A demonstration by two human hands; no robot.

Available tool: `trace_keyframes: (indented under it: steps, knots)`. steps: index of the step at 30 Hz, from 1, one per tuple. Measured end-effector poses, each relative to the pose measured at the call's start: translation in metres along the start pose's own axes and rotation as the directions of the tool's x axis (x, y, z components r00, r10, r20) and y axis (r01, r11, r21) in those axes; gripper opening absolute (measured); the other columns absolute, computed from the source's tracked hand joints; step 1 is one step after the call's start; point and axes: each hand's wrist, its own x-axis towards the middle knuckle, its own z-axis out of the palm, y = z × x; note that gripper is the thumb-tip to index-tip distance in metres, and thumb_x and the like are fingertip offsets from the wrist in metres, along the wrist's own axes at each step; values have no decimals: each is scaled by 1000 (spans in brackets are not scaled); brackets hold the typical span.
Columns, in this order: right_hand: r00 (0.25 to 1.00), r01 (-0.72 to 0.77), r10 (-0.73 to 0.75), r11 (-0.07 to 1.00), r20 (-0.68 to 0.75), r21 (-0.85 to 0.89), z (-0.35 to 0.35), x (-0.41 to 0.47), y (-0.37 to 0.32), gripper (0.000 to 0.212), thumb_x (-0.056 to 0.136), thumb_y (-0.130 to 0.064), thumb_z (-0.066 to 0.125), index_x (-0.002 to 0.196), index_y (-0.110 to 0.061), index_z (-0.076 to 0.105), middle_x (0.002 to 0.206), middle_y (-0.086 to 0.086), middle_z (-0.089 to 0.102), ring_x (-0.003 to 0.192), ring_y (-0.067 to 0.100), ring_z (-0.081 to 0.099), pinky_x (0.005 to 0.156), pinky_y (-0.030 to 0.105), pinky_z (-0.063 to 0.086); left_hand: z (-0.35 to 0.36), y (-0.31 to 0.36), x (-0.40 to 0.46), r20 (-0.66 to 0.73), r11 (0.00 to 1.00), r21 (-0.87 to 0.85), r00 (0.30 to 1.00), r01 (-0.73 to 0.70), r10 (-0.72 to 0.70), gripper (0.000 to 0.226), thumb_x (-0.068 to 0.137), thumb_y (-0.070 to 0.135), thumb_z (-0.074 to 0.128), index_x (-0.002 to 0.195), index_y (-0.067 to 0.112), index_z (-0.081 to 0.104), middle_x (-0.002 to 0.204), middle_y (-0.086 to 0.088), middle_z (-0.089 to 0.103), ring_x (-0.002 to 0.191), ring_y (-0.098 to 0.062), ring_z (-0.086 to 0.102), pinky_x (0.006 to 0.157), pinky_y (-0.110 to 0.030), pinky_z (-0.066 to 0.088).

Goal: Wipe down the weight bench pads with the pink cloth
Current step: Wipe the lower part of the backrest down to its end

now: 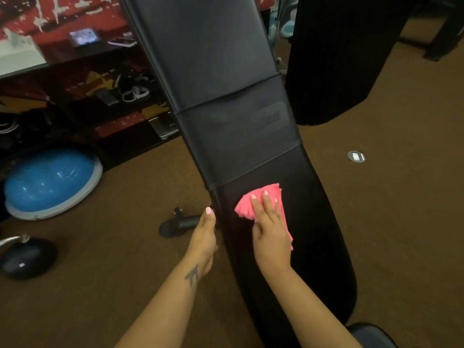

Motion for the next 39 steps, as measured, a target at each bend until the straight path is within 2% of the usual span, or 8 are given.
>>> trace_keyframes:
  steps: [4, 7, 12, 16, 20, 25, 32, 39]
  knots:
    - [998, 59, -59, 998, 19, 10, 12, 11, -32, 59, 94, -11, 44, 141, -40, 24, 150, -21, 9, 144, 14, -2, 116, 39, 15, -3, 7, 2, 40, 996, -71, 998, 56, -53, 37, 101, 45, 36, 120, 27, 62, 128, -1, 61, 122, -20, 53, 110, -50, 35]
    - [980, 198, -196, 979, 47, -40, 23, -1, -42, 60, 89, -7, 53, 139, -35, 35, 151, -14, 16, 143, 21, 4, 113, 48, 9, 2, 6, 5, 71, 994, -95, 997, 49, -42, 28, 102, 29, 40, 106, 19, 66, 96, 1, 72, 85, -12, 66, 82, -33, 50]
    - [956, 288, -276, 946, 97, -148, 24, -34, -1, 77, 78, -4, 69, 139, -34, 34, 150, -7, 24, 140, 25, 20, 107, 47, 12, -1, 8, 5, 91, 994, -74, 993, 77, -70, 46, 96, 52, 43, 109, 12, 62, 128, -12, 60, 109, -23, 61, 101, -41, 45]
    - [992, 102, -95, 991, 88, -89, 12, -26, 0, 72, 90, -4, 53, 140, -42, 18, 150, -19, 3, 143, 15, 2, 108, 36, 7, -3, 5, 17, 145, 998, -51, 989, 41, -33, 119, 51, 90, 57, 145, 20, 41, 151, -5, 40, 139, -22, 38, 118, -47, 24]
    - [995, 78, -76, 997, 64, -29, 18, -16, -23, 64, 95, -12, 44, 139, -43, 10, 151, -21, -2, 143, 17, -7, 111, 38, 8, 2, 15, 6, 186, 1000, -24, 982, -11, 15, 97, 74, 82, 32, 143, 14, 43, 146, -4, 46, 138, -22, 39, 117, -46, 25]
    - [968, 212, -194, 972, 157, -105, 25, -45, -5, 76, 86, -11, 61, 142, -41, 20, 154, -11, 13, 143, 26, 8, 109, 50, 12, 2, 8, 8, 202, 1000, 16, 979, -20, 16, 119, 54, 96, 39, 145, 19, 40, 145, -7, 47, 131, -27, 47, 111, -51, 35]
    - [979, 10, 17, 992, 201, -129, 3, -56, 27, 68, 96, -10, 40, 138, -50, 3, 149, -24, -14, 140, 6, -15, 104, 17, 17, 7, 1, 18, 137, 993, 36, 985, -108, 102, 132, 44, 102, 42, 153, 31, 19, 160, 5, 21, 146, -20, 21, 119, -51, 15]
    - [984, 52, -43, 998, 172, -47, 15, -47, -3, 67, 98, -12, 39, 138, -49, 2, 149, -25, -14, 140, 10, -20, 104, 21, -5, 9, -3, 22, 83, 990, 100, 992, -104, 96, 140, 37, 105, 37, 153, 28, 23, 158, 1, 25, 143, -24, 29, 117, -51, 23]
